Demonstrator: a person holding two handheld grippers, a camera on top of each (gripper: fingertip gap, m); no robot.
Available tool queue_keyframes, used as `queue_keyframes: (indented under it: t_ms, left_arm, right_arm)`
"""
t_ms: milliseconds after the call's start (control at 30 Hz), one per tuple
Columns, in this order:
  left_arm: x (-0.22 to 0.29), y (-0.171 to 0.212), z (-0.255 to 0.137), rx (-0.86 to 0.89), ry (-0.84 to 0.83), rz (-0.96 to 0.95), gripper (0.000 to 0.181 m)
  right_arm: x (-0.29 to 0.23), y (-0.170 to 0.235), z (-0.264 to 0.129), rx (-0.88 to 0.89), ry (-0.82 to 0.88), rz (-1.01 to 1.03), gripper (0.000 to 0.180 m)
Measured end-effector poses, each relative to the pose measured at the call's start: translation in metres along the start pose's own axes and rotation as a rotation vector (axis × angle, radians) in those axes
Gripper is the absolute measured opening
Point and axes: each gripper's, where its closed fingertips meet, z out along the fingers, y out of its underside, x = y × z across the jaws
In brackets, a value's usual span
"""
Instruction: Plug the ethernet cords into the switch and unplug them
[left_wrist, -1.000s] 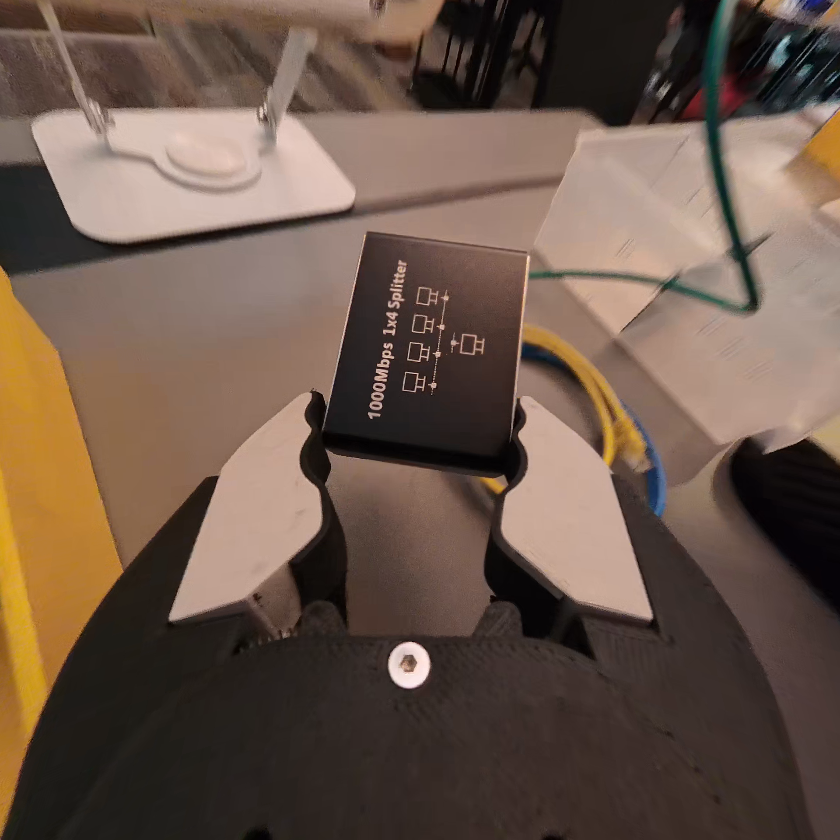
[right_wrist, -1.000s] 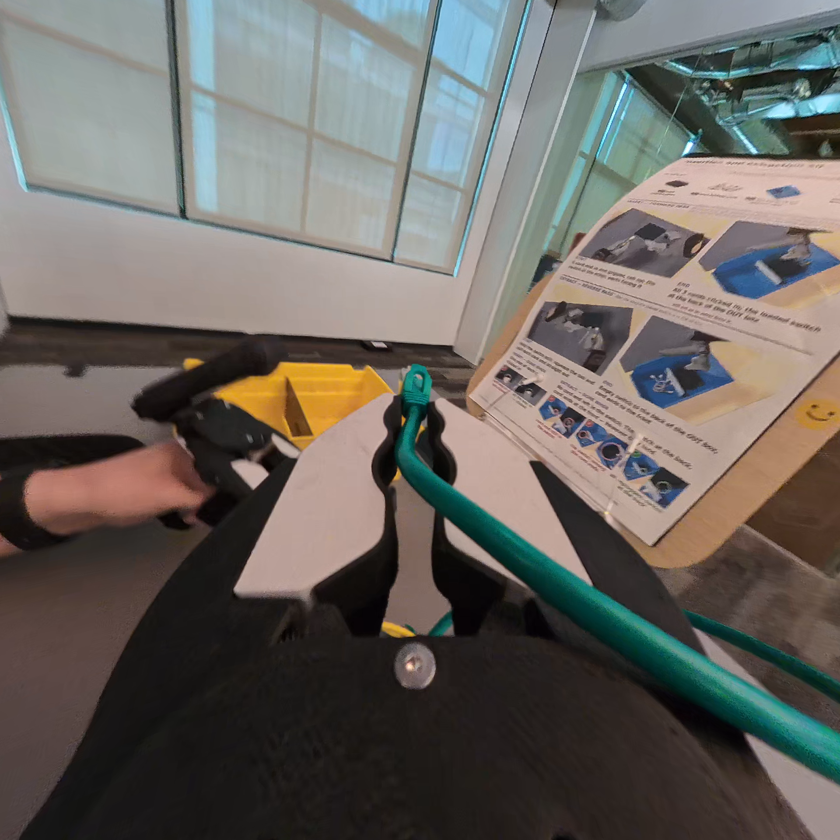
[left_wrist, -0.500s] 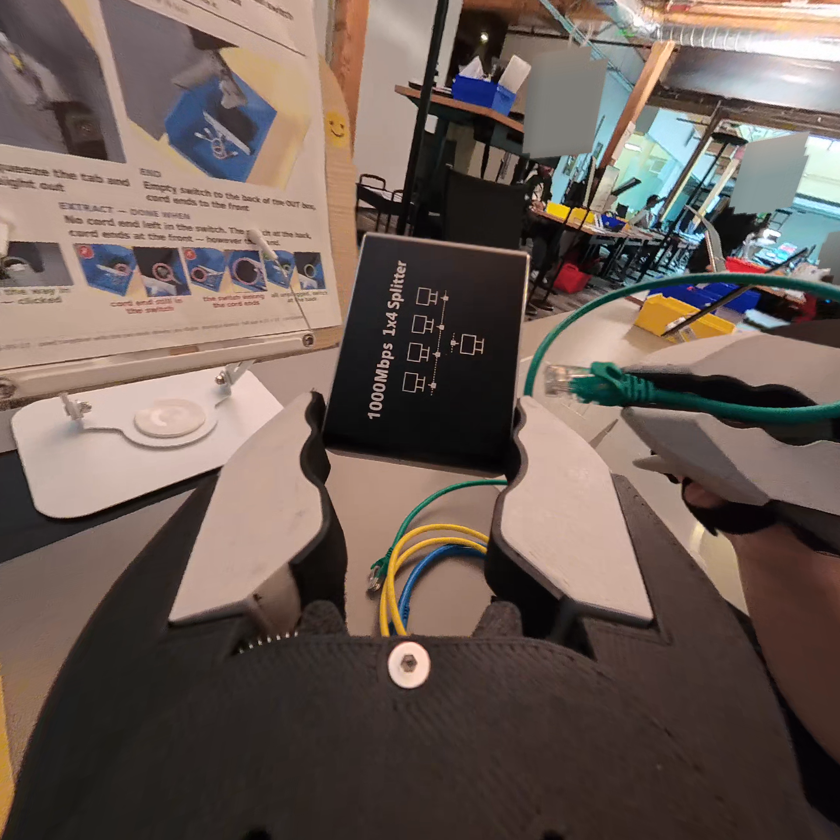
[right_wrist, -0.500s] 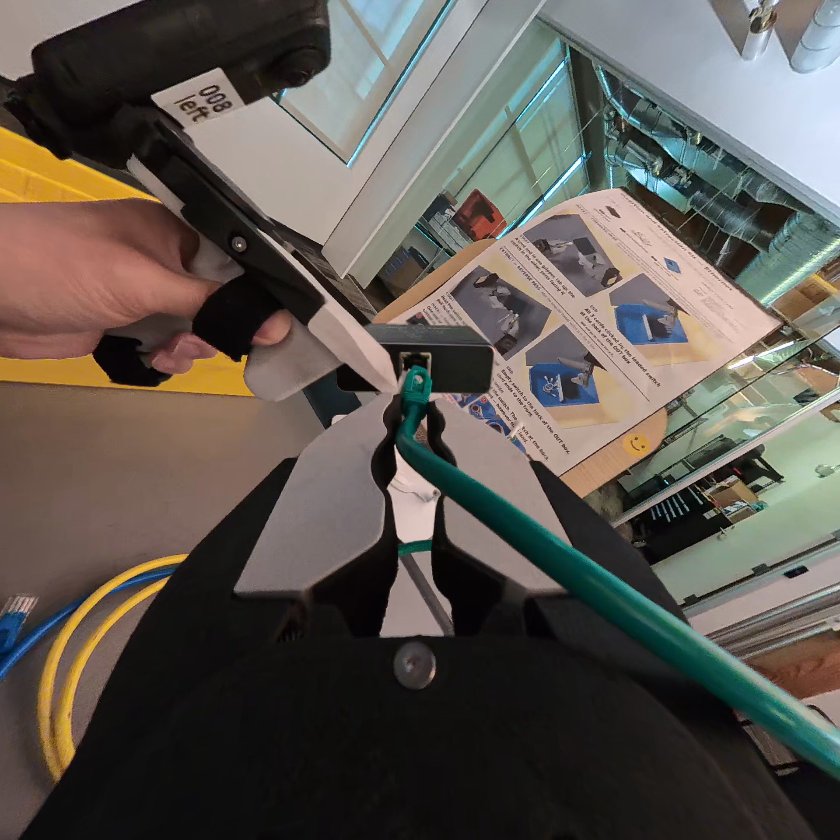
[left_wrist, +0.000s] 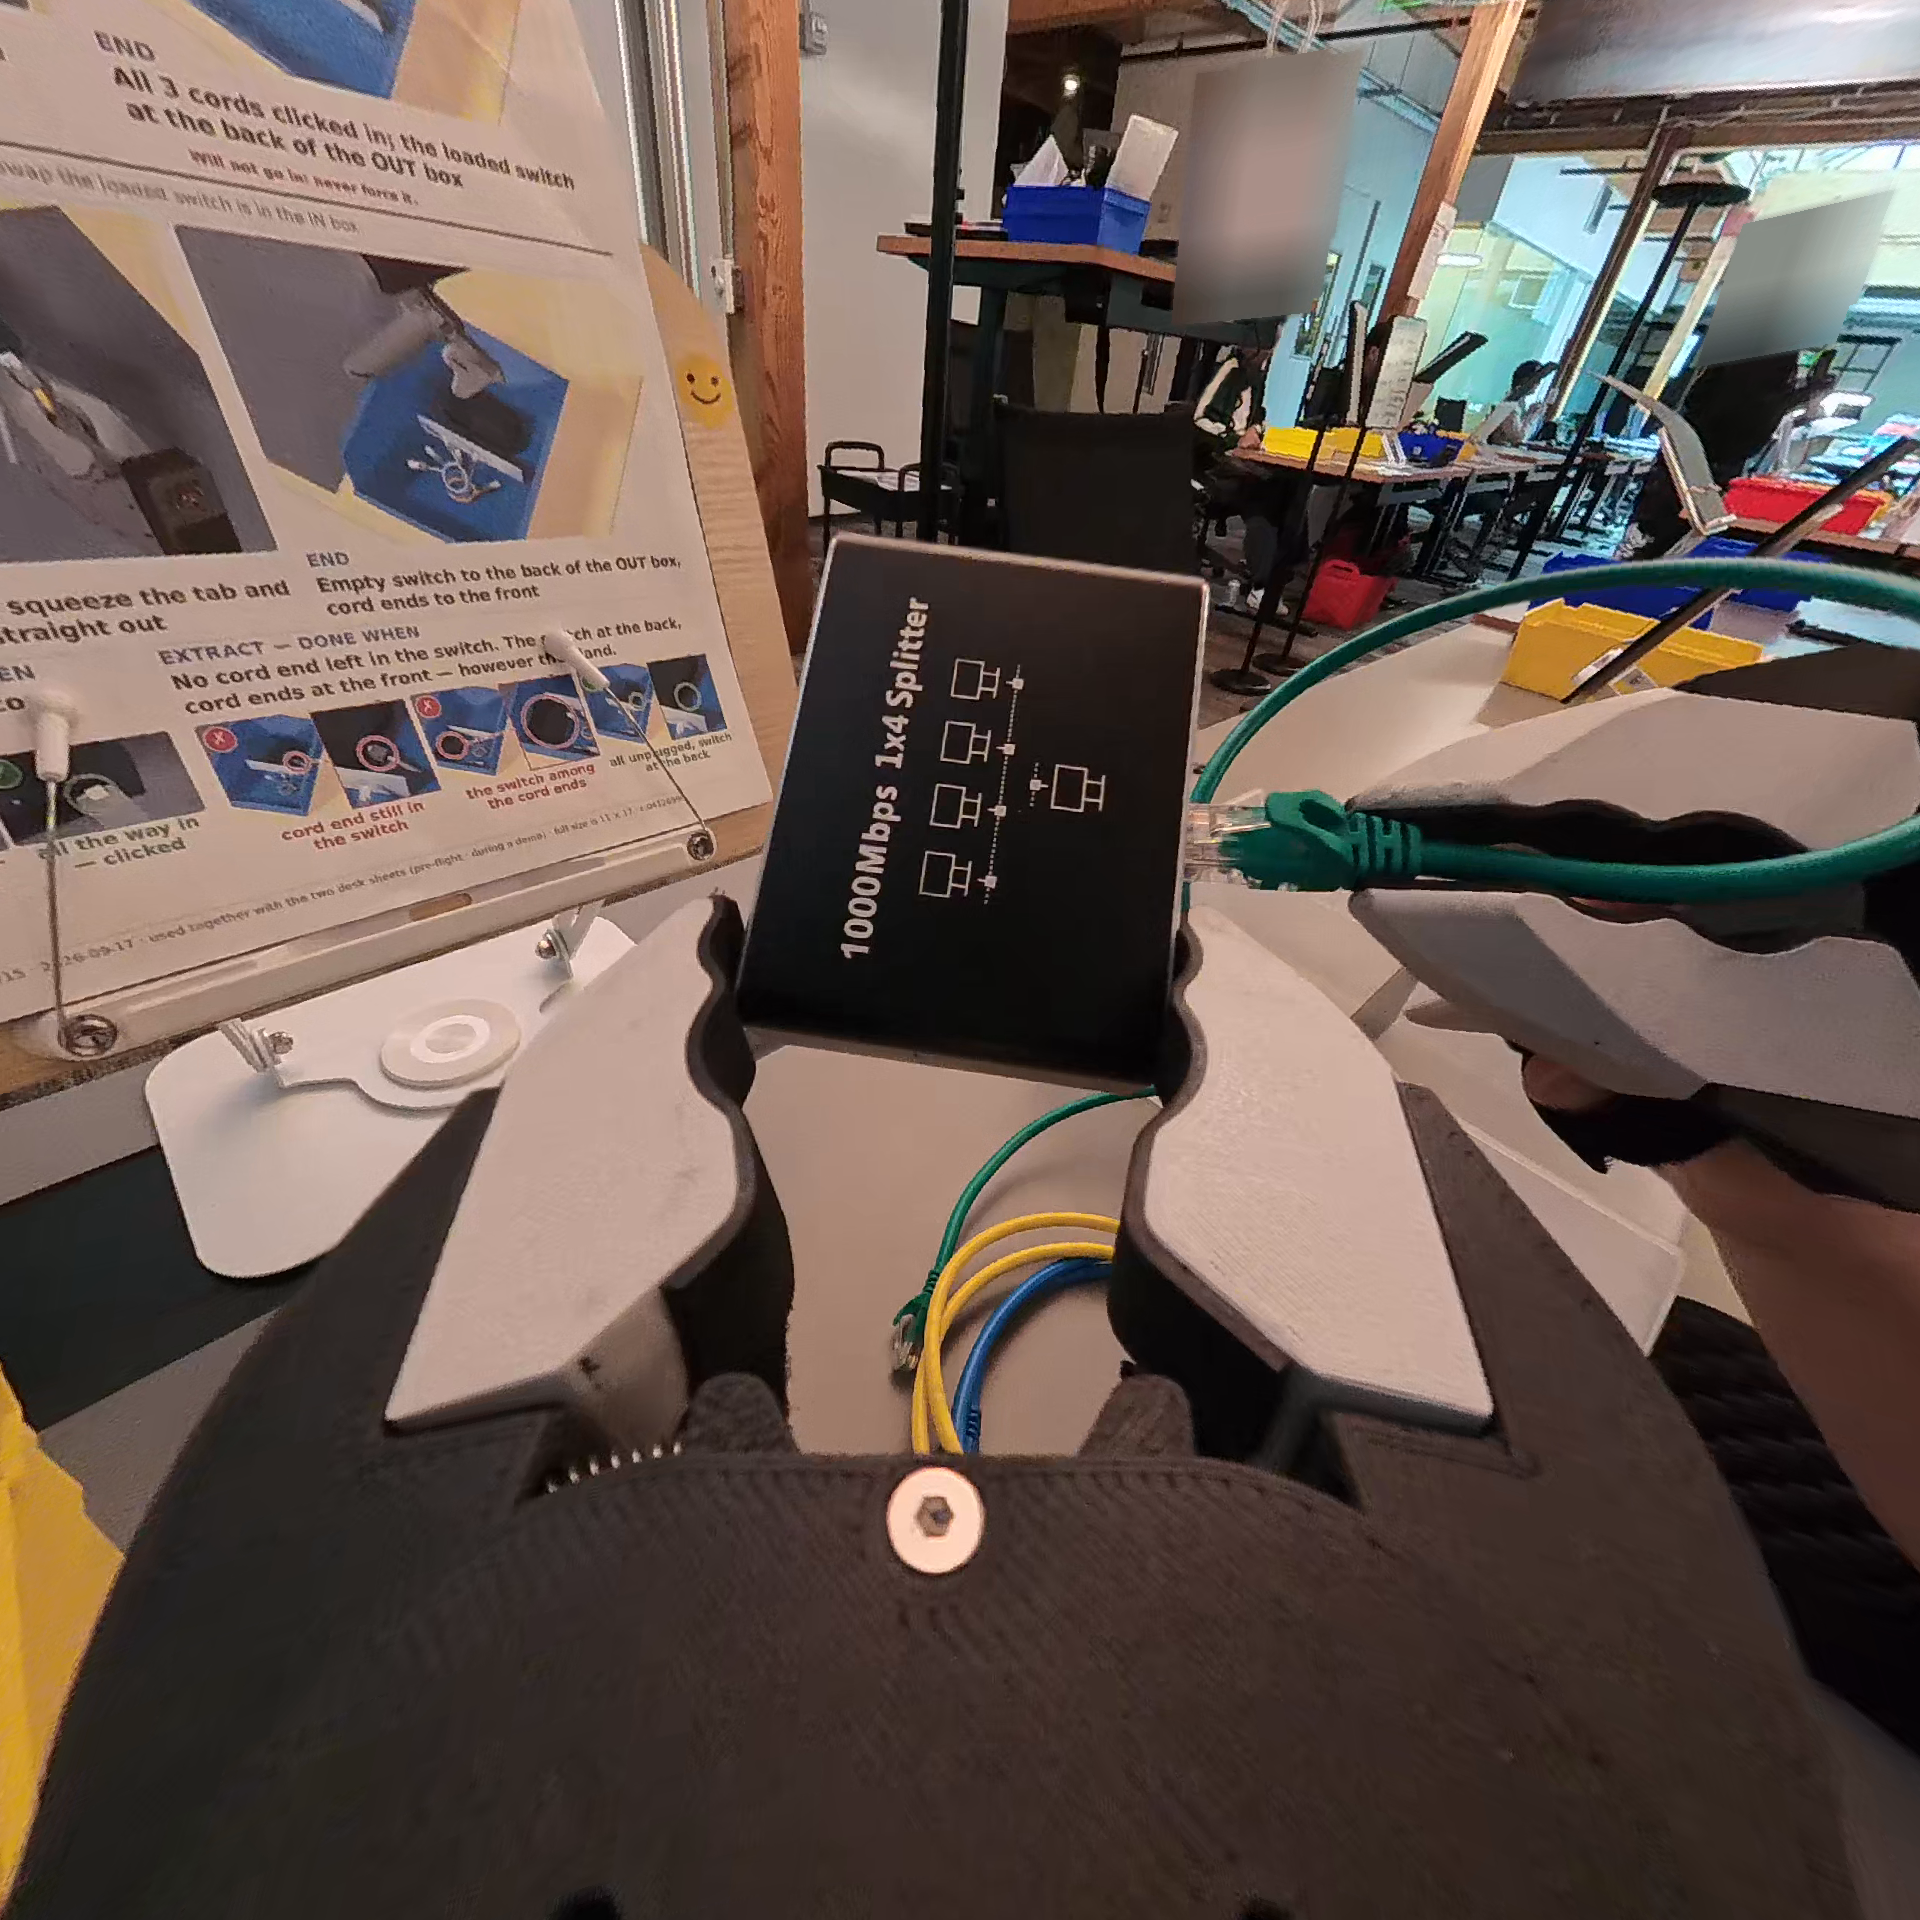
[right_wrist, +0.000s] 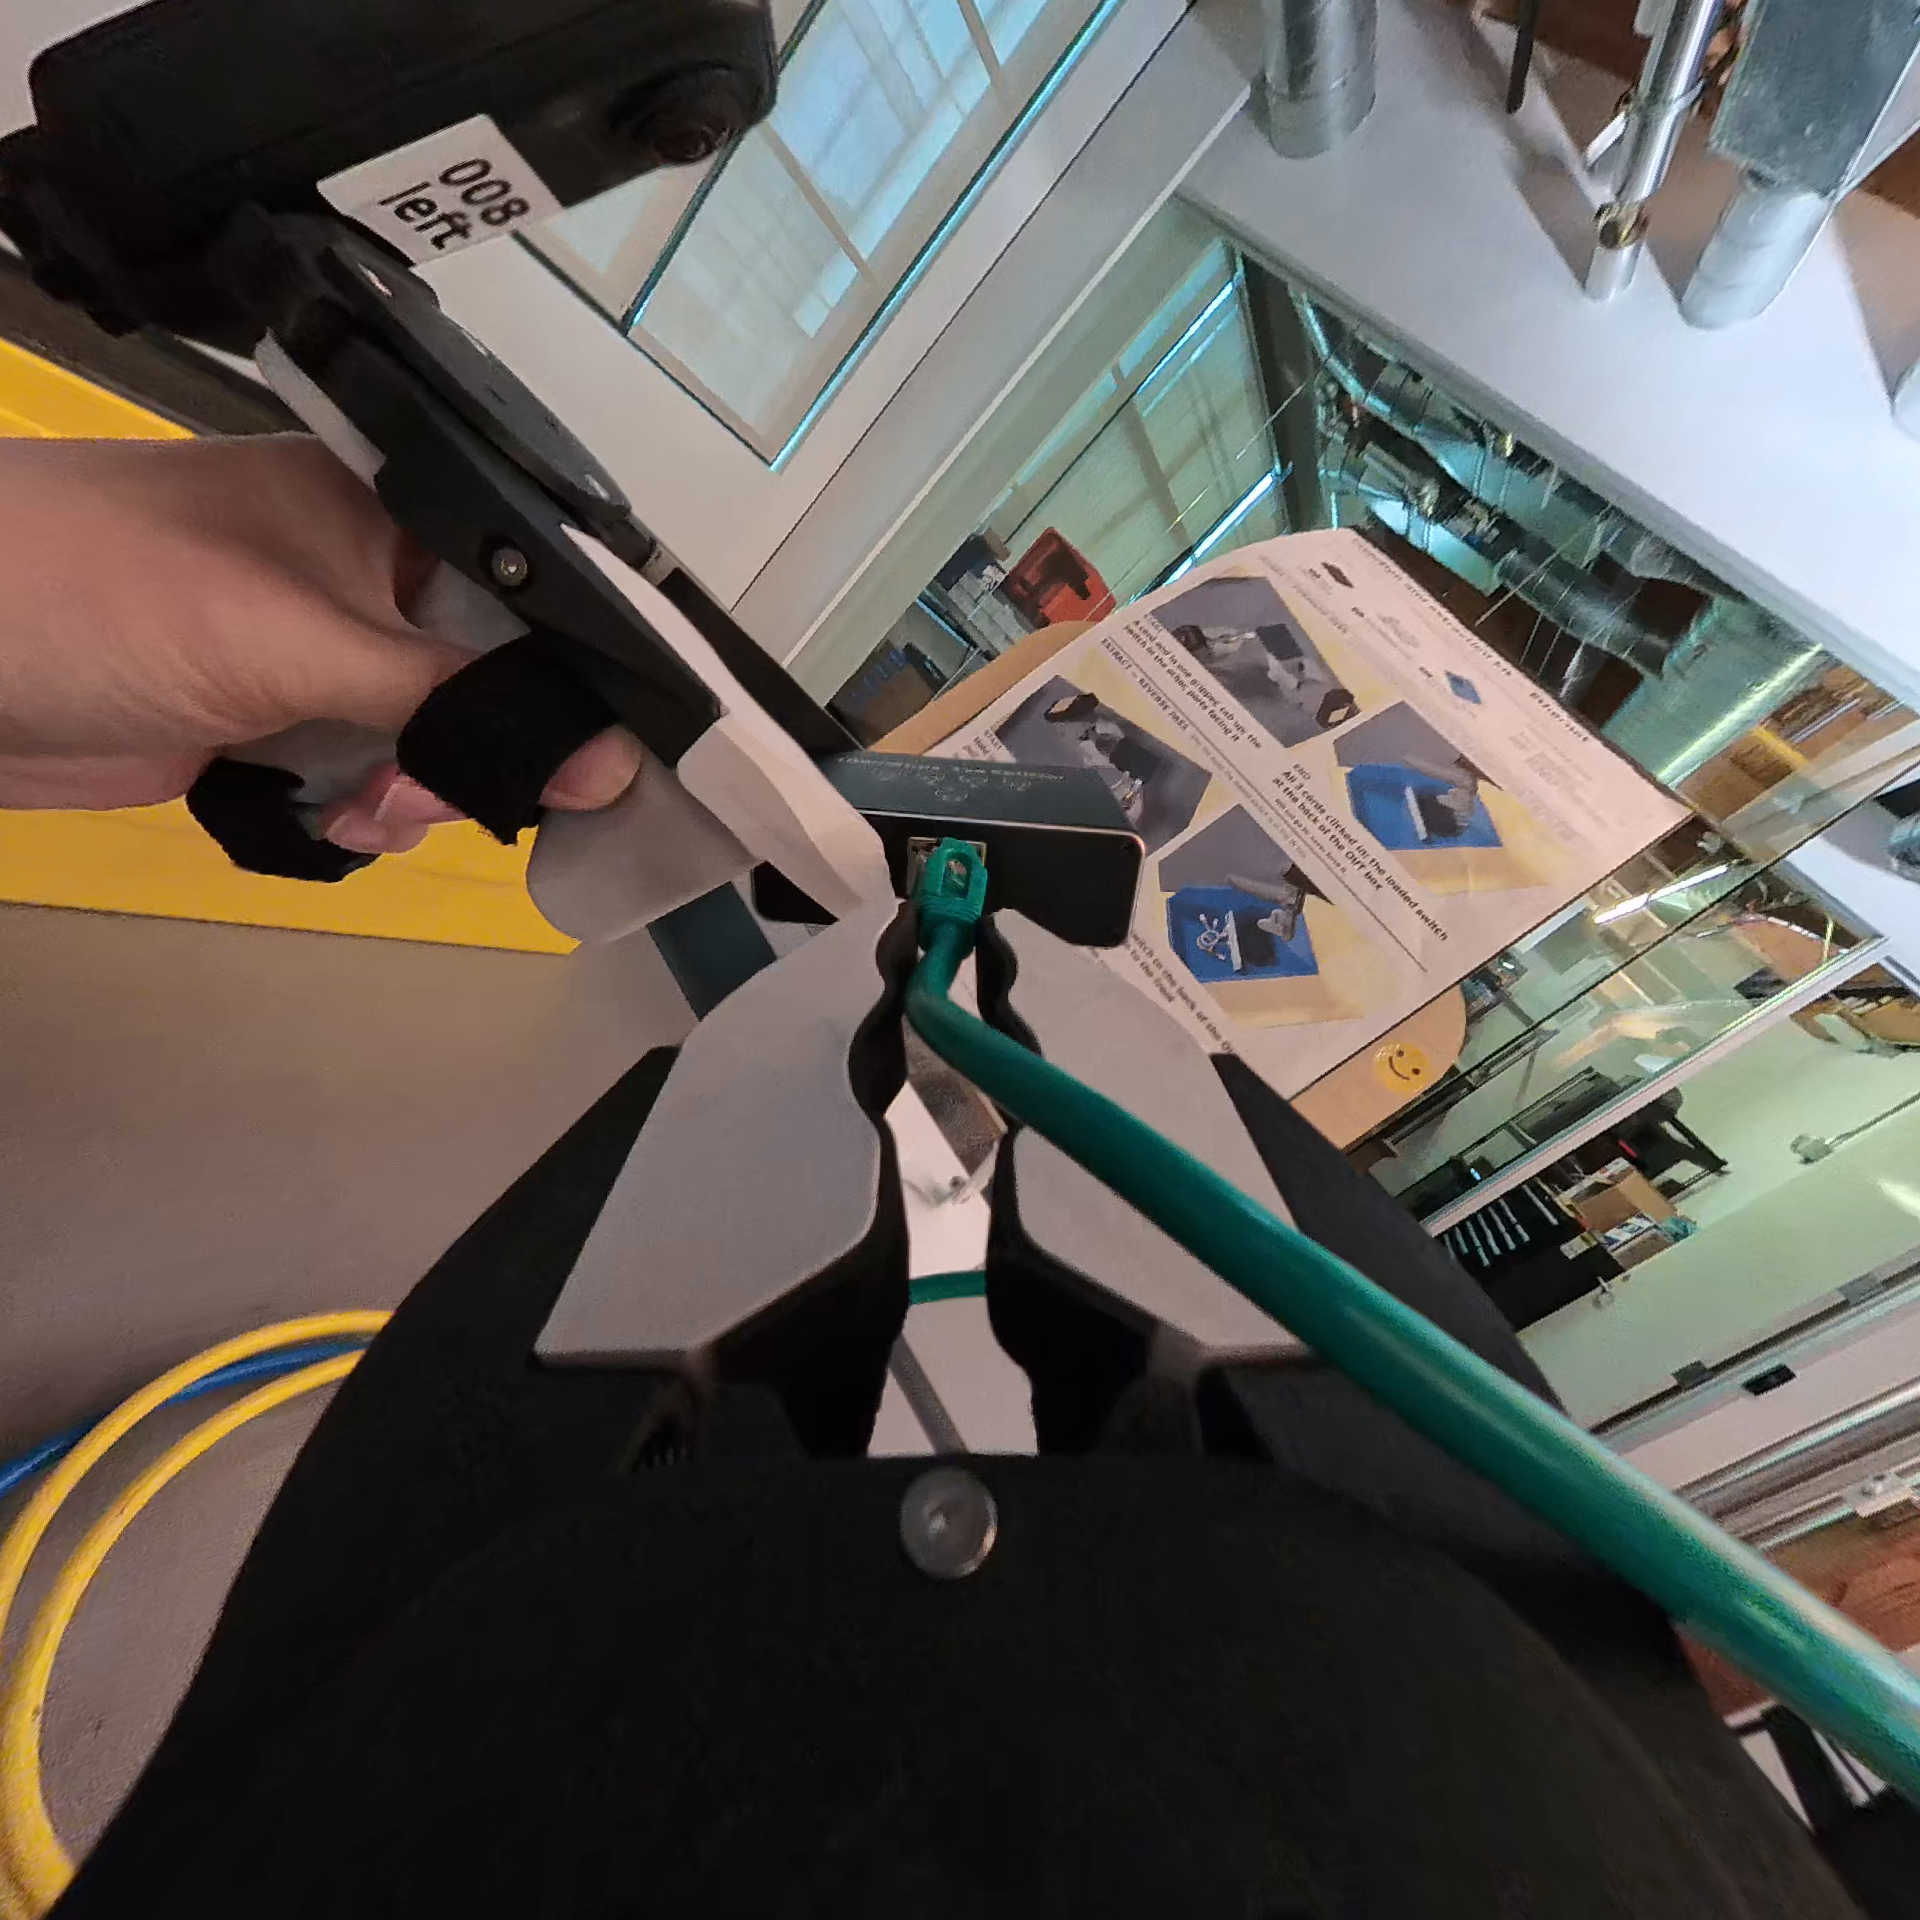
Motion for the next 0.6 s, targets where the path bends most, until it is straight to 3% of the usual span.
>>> queue_keyframes:
  t_ms: [600]
  left_arm:
    - [0.016,-0.005,0.0,0.029,0.096,-0.018,0.076]
  right_arm:
    - [0.002,-0.009,-0.006,0.031,0.07,-0.257,0.01]
